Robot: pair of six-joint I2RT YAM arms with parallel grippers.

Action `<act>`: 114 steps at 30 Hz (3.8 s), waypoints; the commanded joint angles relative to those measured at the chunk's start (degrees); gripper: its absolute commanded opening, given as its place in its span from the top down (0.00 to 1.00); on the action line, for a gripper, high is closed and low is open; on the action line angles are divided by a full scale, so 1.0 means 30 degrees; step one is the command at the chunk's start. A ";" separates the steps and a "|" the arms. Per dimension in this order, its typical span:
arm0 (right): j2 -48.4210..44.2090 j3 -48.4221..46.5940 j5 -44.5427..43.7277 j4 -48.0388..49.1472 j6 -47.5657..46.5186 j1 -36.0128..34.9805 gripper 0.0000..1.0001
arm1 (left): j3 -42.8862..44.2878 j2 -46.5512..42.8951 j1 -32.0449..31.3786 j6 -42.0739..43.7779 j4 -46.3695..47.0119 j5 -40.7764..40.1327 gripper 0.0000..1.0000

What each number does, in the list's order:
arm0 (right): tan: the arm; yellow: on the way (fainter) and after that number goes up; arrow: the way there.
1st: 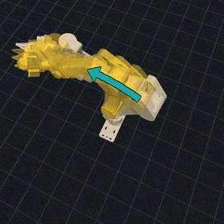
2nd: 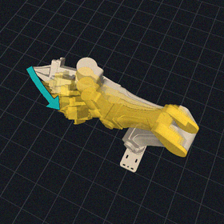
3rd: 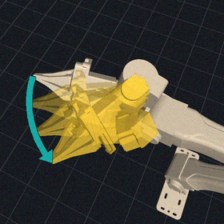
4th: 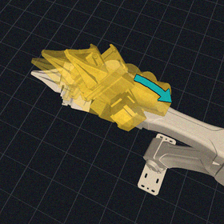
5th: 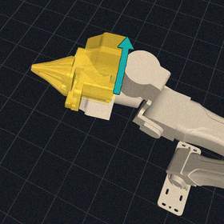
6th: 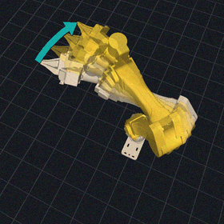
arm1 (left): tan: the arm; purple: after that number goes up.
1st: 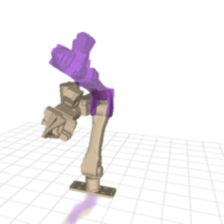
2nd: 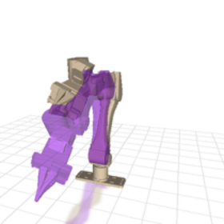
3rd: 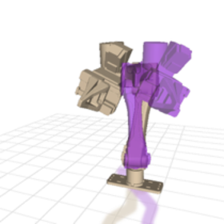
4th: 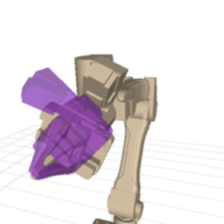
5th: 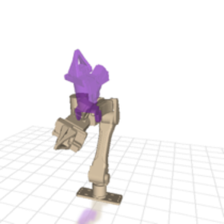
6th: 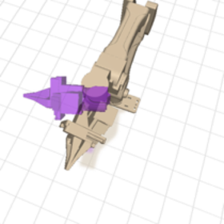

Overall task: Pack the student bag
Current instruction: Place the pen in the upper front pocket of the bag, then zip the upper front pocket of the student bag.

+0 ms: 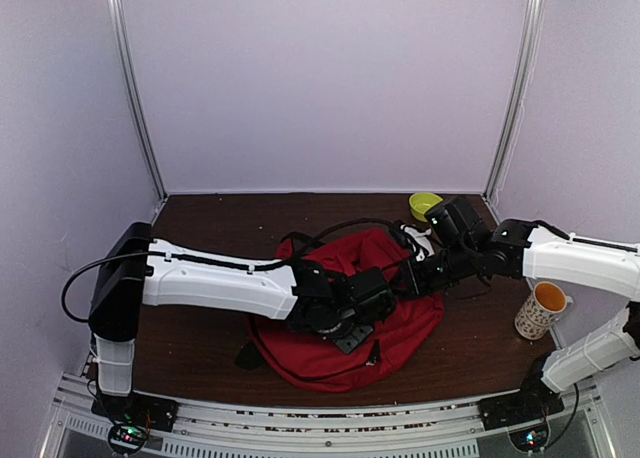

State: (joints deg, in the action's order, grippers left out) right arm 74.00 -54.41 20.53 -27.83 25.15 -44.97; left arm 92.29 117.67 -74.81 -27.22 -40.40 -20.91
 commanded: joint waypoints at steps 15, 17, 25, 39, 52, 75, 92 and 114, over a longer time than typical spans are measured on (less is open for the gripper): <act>0.0107 -0.1285 0.0947 -0.0187 0.0567 0.0003 1.00 | -0.0813 0.0679 -0.0348 -0.0957 0.1080 -0.1876 0.94; 0.0025 -0.1286 0.0903 -0.0452 0.0403 0.0027 1.00 | -0.0830 0.0061 -0.0347 -0.1121 0.1118 -0.1325 0.97; -0.0286 -0.1168 0.0698 -0.0844 0.0119 0.0047 1.00 | -0.2529 -0.2740 0.0224 -0.1708 0.3163 0.1851 1.00; -0.0611 -0.0775 0.1800 0.0065 0.0772 0.0041 1.00 | -0.2986 -0.2858 0.2191 -0.5313 0.5666 0.6418 1.00; -0.1000 0.0123 0.3702 0.0840 0.0818 -0.0243 1.00 | -0.2750 -0.1794 0.3974 -0.8819 0.9163 0.9858 1.00; -0.1737 -0.0169 0.3975 -0.1174 -0.0928 -0.0244 1.00 | -0.5228 -0.1283 0.4808 -0.7808 1.8891 1.4945 0.51; 0.0534 0.0561 0.1685 -0.1747 -0.1526 -0.0226 0.99 | -0.8471 -0.9578 0.4310 -0.0945 0.7376 0.8044 0.42; 0.1732 -0.2315 0.3039 0.1118 -0.0441 0.1403 0.60 | -0.5248 -0.6112 0.6062 -0.0625 0.6509 0.3758 0.50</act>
State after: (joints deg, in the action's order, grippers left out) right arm 77.76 -58.81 23.44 -30.59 22.33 -42.17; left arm 80.23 102.39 -57.82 -31.55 -23.55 -9.30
